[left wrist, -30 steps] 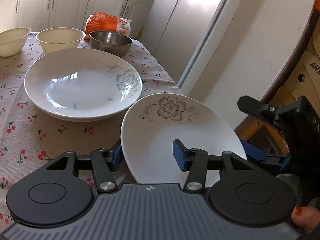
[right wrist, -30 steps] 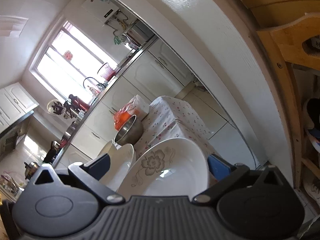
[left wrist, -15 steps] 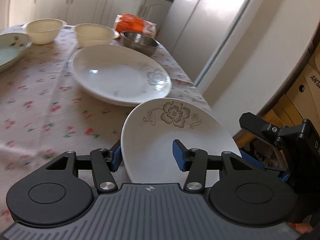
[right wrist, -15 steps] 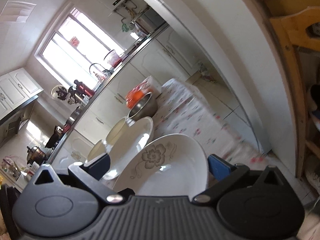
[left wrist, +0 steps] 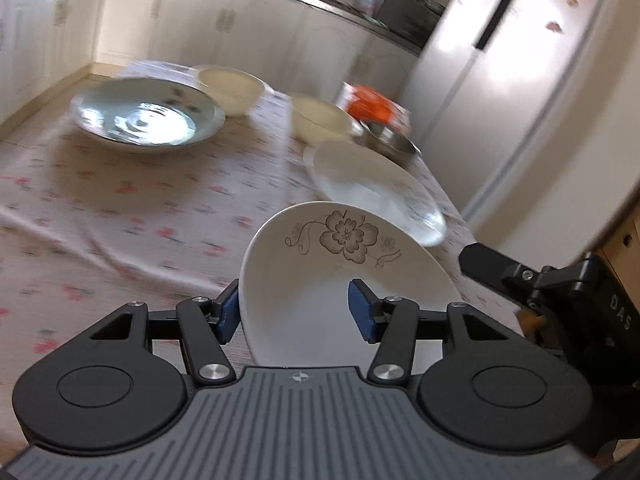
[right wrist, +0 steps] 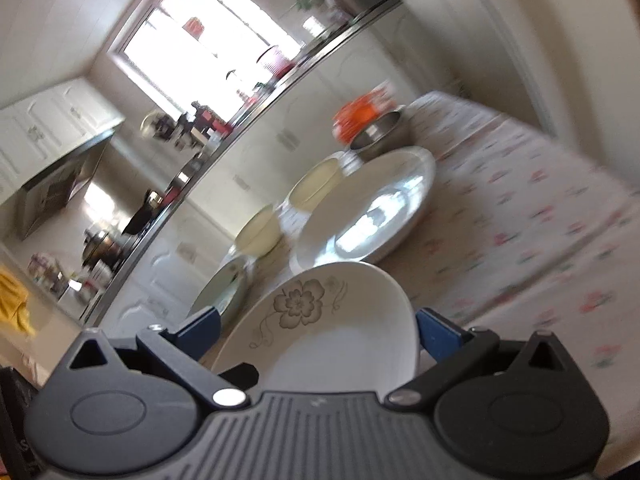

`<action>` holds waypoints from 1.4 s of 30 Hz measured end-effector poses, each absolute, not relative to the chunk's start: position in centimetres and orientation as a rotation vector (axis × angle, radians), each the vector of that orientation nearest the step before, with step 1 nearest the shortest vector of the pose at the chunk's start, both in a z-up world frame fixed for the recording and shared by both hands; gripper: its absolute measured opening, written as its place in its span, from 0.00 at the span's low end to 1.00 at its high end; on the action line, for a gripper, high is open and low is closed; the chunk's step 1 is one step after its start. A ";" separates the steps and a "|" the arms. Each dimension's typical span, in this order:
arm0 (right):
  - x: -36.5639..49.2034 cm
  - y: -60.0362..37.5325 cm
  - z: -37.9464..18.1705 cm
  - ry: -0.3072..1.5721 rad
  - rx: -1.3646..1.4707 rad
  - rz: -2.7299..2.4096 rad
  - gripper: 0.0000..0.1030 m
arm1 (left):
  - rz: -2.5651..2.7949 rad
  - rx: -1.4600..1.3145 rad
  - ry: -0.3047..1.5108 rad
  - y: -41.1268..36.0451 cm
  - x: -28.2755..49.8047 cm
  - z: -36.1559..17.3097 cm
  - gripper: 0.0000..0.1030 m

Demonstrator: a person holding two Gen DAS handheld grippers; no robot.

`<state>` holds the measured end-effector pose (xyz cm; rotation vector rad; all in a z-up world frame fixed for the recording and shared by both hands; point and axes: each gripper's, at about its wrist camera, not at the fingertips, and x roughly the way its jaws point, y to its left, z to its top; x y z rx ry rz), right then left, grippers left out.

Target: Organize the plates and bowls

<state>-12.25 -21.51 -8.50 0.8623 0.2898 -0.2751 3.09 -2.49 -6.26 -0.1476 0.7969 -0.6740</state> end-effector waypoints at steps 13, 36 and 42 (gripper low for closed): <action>-2.1 -16.0 -8.2 0.376 0.807 -0.085 1.00 | -0.438 -0.252 0.747 8.2 7.3 -6.2 0.63; 0.6 -13.0 -7.9 0.410 0.671 -0.104 0.99 | -0.361 -0.295 0.721 11.5 7.9 -8.4 0.72; -1.6 -14.7 -5.6 0.345 0.649 -0.192 0.99 | -0.360 -0.289 0.660 12.7 6.9 -6.8 0.83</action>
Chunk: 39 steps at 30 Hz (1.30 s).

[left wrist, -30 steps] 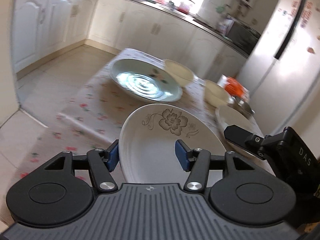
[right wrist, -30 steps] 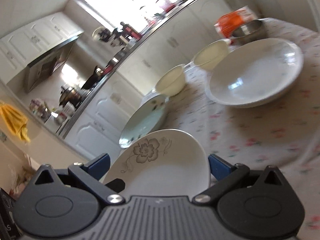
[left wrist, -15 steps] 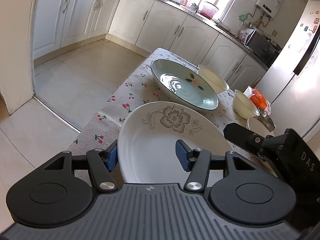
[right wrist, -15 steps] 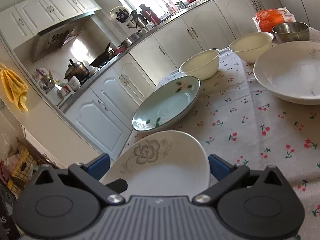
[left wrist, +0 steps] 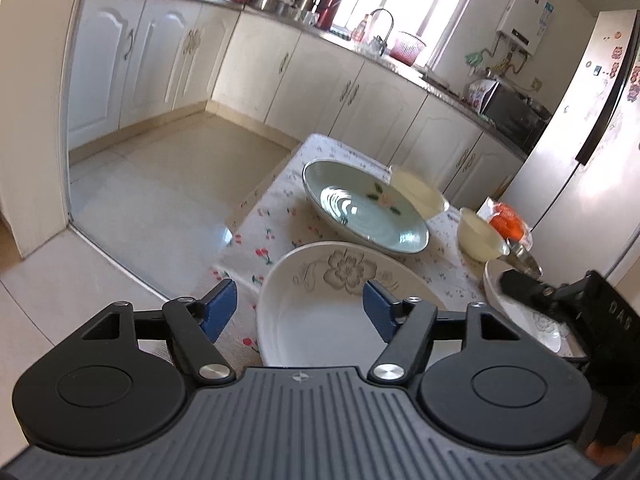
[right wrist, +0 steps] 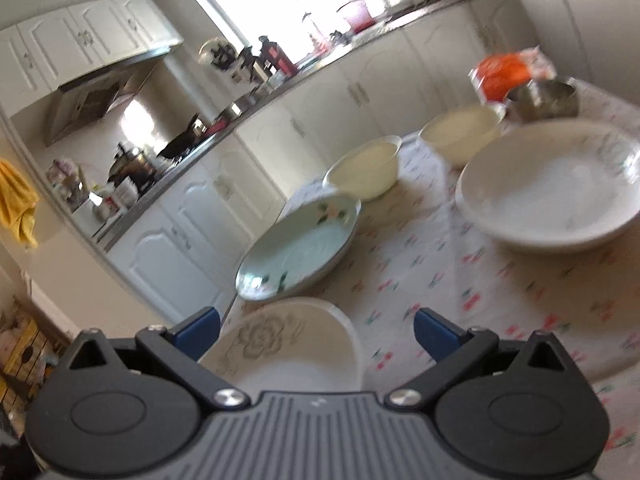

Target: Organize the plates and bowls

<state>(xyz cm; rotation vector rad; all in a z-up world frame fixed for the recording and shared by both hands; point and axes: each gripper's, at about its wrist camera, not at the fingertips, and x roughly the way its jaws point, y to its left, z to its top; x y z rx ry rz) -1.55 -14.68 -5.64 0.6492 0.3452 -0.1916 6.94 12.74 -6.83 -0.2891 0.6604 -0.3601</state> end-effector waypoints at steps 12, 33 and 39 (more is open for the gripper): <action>-6.4 -21.1 -0.7 0.078 0.522 -0.408 0.99 | -0.414 -0.207 0.605 10.5 3.6 -4.0 0.99; 6.3 -22.1 -2.8 0.251 0.724 0.037 0.99 | -0.225 -0.183 0.667 7.9 12.1 -2.4 1.00; 9.8 -21.6 -5.1 0.370 0.729 0.055 0.99 | -0.196 -0.167 0.696 7.2 14.6 -3.7 1.00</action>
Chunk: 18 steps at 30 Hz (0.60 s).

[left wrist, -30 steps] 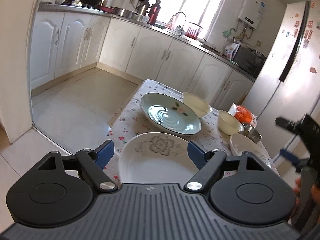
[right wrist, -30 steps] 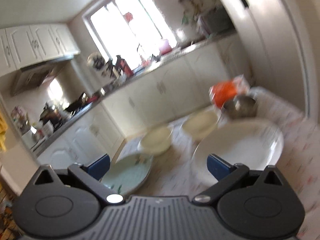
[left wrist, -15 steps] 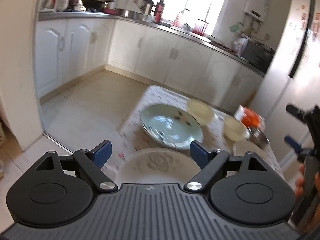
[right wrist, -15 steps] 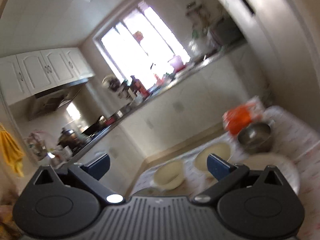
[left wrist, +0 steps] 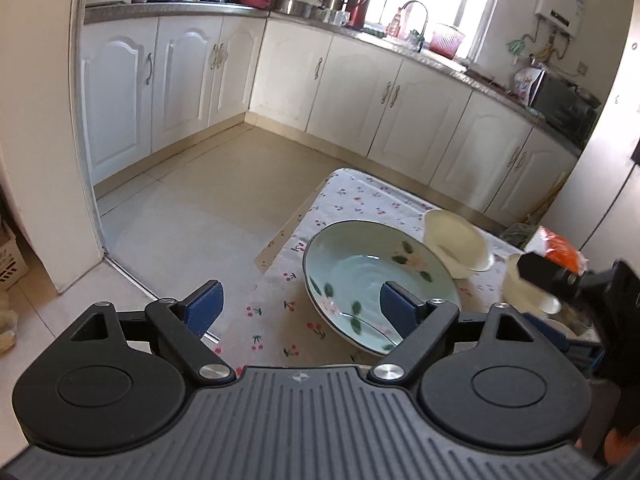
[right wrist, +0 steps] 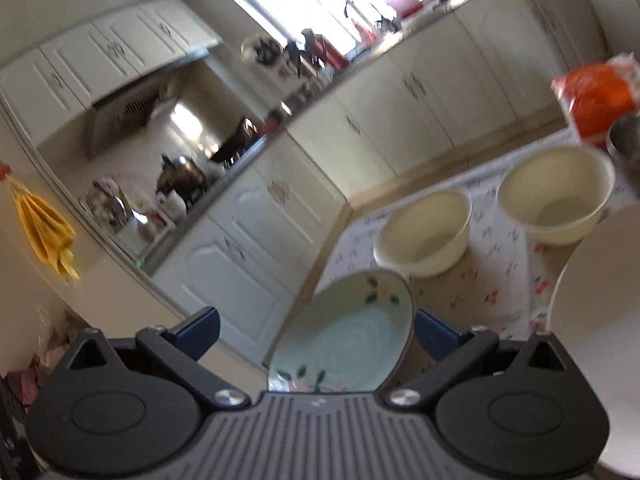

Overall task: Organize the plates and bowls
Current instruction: 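Grasp the pale green flower plate's rim with the right gripper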

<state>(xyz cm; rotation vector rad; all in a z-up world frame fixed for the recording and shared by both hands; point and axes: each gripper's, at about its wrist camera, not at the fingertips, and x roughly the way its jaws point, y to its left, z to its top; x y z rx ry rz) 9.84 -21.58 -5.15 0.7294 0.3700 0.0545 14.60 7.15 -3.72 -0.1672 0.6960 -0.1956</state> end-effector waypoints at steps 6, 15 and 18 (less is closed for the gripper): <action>11.0 -21.8 -6.2 0.392 0.763 0.031 0.99 | -0.151 -0.117 0.716 6.2 16.9 -5.1 1.00; 12.1 -22.6 -8.0 0.412 0.826 0.039 0.99 | -0.126 -0.092 0.757 5.6 21.3 -6.6 0.74; 12.0 -23.0 -8.5 0.408 0.852 0.050 0.99 | -0.140 -0.074 0.765 5.4 22.7 -7.1 0.69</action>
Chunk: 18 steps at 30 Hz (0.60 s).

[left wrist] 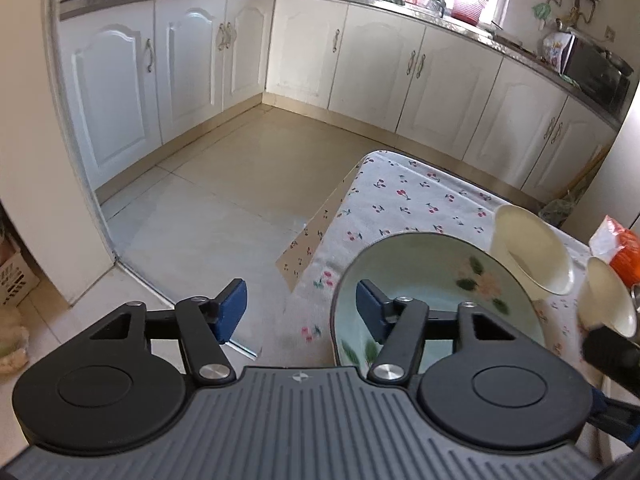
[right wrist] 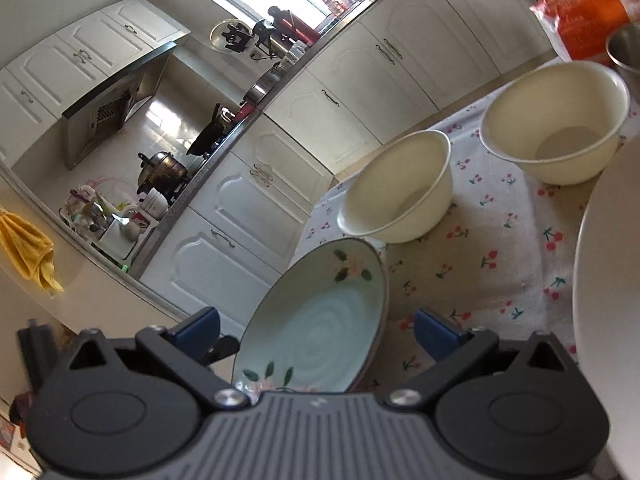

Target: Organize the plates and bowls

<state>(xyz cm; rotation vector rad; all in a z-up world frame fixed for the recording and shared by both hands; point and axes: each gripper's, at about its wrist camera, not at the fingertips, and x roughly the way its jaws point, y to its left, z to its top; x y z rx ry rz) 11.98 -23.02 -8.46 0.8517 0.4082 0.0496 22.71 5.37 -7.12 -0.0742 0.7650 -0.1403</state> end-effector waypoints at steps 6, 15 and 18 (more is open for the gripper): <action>12.1 -23.4 -8.9 0.399 0.907 0.113 0.99 | -0.238 -0.082 0.802 5.0 24.3 -8.0 0.60; 12.4 -23.1 -9.3 0.423 0.947 0.161 0.99 | -0.364 -0.062 0.826 4.1 25.0 -8.6 0.52; 12.5 -23.0 -9.2 0.419 0.956 0.188 0.99 | -0.383 -0.054 0.836 3.6 25.2 -8.6 0.50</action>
